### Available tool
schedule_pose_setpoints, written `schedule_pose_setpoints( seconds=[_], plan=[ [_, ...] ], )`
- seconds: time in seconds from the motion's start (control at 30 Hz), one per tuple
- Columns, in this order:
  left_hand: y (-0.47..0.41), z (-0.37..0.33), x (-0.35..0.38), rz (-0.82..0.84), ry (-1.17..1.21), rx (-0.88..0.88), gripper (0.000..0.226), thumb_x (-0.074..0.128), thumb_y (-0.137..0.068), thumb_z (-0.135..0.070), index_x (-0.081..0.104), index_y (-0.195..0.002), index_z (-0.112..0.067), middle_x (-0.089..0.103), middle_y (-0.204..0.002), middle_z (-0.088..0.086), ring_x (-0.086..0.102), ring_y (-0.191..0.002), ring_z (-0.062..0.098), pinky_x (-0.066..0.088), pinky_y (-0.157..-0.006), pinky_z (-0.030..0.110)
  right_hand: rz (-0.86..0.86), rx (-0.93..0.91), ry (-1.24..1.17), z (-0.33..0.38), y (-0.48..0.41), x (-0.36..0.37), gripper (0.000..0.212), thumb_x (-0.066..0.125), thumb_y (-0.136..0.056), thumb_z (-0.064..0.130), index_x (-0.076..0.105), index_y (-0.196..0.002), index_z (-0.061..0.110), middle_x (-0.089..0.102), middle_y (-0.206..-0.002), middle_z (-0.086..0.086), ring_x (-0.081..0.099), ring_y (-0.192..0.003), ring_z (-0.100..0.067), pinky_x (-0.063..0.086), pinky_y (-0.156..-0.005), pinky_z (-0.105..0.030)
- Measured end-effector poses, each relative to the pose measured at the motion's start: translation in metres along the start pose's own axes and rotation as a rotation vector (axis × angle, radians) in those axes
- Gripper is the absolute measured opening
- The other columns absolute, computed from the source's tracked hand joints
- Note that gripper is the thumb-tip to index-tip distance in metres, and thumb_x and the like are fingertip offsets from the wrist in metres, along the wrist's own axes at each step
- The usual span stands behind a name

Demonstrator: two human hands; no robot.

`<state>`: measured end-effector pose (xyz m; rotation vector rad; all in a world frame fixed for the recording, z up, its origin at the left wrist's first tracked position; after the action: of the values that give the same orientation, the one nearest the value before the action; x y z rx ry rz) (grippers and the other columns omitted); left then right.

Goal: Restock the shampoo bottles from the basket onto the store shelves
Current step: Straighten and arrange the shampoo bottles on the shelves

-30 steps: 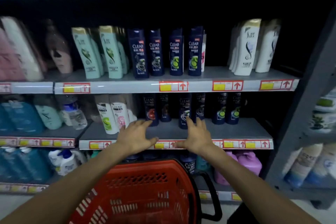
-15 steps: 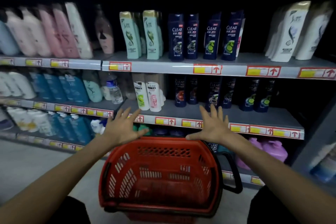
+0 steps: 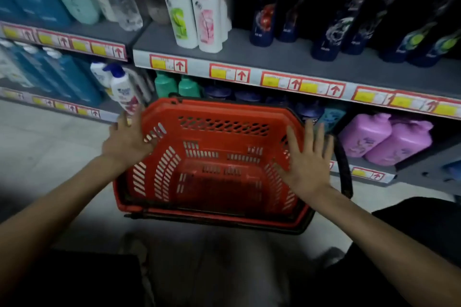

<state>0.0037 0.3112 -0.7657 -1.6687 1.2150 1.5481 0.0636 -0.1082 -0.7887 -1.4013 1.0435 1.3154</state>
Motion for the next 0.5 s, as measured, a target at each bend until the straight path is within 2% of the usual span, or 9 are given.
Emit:
schedule_pose_setpoints(
  seconds=[0.07,0.13,0.2,0.23,0.3,0.33,0.4,0.47,0.5],
  plan=[
    [-0.005,0.012,0.013,0.060,0.099,-0.095,0.107,0.069,-0.089,-0.057,-0.001,-0.163,-0.023,0.029,-0.154,0.033,0.039,-0.135,0.058,0.036,-0.111,0.063,0.075,0.109,-0.049,0.000,0.012,0.010,0.111,0.072,-0.079,0.058,0.012,-0.163,0.019,-0.007,-0.166,-0.029,-0.009,-0.153,-0.050,0.009,-0.121,-0.068],
    [-0.008,0.020,0.018,0.079,0.118,-0.163,0.105,0.068,-0.090,-0.055,0.003,-0.162,-0.016,0.036,-0.147,0.035,0.047,-0.129,0.058,0.039,-0.107,0.061,0.095,0.156,-0.139,0.005,0.023,0.013,0.110,0.073,-0.079,0.051,0.009,-0.163,0.021,-0.003,-0.165,-0.031,0.000,-0.153,-0.050,0.018,-0.118,-0.067],
    [-0.016,0.031,0.021,0.091,0.153,-0.247,0.096,0.068,-0.086,-0.058,0.025,-0.156,-0.008,0.043,-0.141,0.034,0.049,-0.127,0.055,0.041,-0.108,0.061,0.018,0.194,-0.269,0.000,0.026,0.003,0.107,0.078,-0.078,0.041,0.015,-0.161,0.018,0.013,-0.160,-0.035,0.020,-0.148,-0.051,0.029,-0.116,-0.063],
    [-0.021,0.035,0.022,0.112,0.170,-0.276,0.094,0.065,-0.080,-0.065,0.039,-0.147,-0.004,0.050,-0.136,0.034,0.050,-0.126,0.053,0.043,-0.107,0.060,-0.002,0.238,-0.373,-0.009,0.025,-0.001,0.104,0.079,-0.077,0.036,0.020,-0.160,0.016,0.023,-0.155,-0.036,0.029,-0.144,-0.047,0.033,-0.115,-0.058],
    [-0.029,0.043,0.028,0.167,0.168,-0.291,0.099,0.056,-0.067,-0.080,0.056,-0.127,-0.002,0.062,-0.123,0.031,0.059,-0.116,0.049,0.049,-0.100,0.056,0.026,0.342,-0.605,-0.029,0.022,0.001,0.094,0.080,-0.075,0.027,0.031,-0.154,0.015,0.040,-0.145,-0.030,0.040,-0.130,-0.033,0.036,-0.110,-0.046],
    [-0.032,0.046,0.029,0.171,0.144,-0.296,0.099,0.055,-0.066,-0.084,0.058,-0.122,-0.002,0.065,-0.120,0.030,0.062,-0.110,0.048,0.050,-0.097,0.055,0.055,0.386,-0.692,-0.038,0.019,0.004,0.088,0.080,-0.073,0.028,0.036,-0.149,0.017,0.048,-0.138,-0.024,0.046,-0.123,-0.030,0.039,-0.107,-0.046],
    [-0.034,0.055,0.035,0.178,0.090,-0.342,0.104,0.054,-0.065,-0.088,0.056,-0.122,-0.001,0.066,-0.117,0.030,0.064,-0.106,0.048,0.051,-0.095,0.056,0.090,0.490,-0.832,-0.048,0.012,0.011,0.079,0.081,-0.071,0.029,0.042,-0.139,0.023,0.059,-0.126,-0.012,0.060,-0.112,-0.027,0.048,-0.103,-0.053],
    [-0.034,0.062,0.040,0.181,0.068,-0.412,0.123,0.048,-0.050,-0.101,0.055,-0.125,-0.003,0.066,-0.114,0.030,0.066,-0.101,0.049,0.053,-0.094,0.058,0.147,0.623,-0.912,-0.058,0.011,0.021,0.071,0.084,-0.075,0.022,0.048,-0.136,0.021,0.068,-0.111,-0.003,0.068,-0.100,-0.022,0.053,-0.097,-0.055],
    [-0.036,0.066,0.045,0.182,0.070,-0.431,0.134,0.043,-0.040,-0.109,0.056,-0.125,-0.006,0.068,-0.111,0.029,0.067,-0.096,0.048,0.054,-0.092,0.060,0.198,0.669,-0.929,-0.061,0.010,0.025,0.064,0.084,-0.076,0.026,0.054,-0.132,0.019,0.071,-0.103,0.001,0.070,-0.094,-0.020,0.056,-0.094,-0.055]
  ],
)
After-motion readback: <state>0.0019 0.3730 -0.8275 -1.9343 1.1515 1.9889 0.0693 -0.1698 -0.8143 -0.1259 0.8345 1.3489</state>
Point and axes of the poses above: each hand's wrist, its own y-axis away from the middle knuckle, its own x-axis out of the palm, z = x × y, the point moved 8 cm from there along -y, towards the middle knuckle
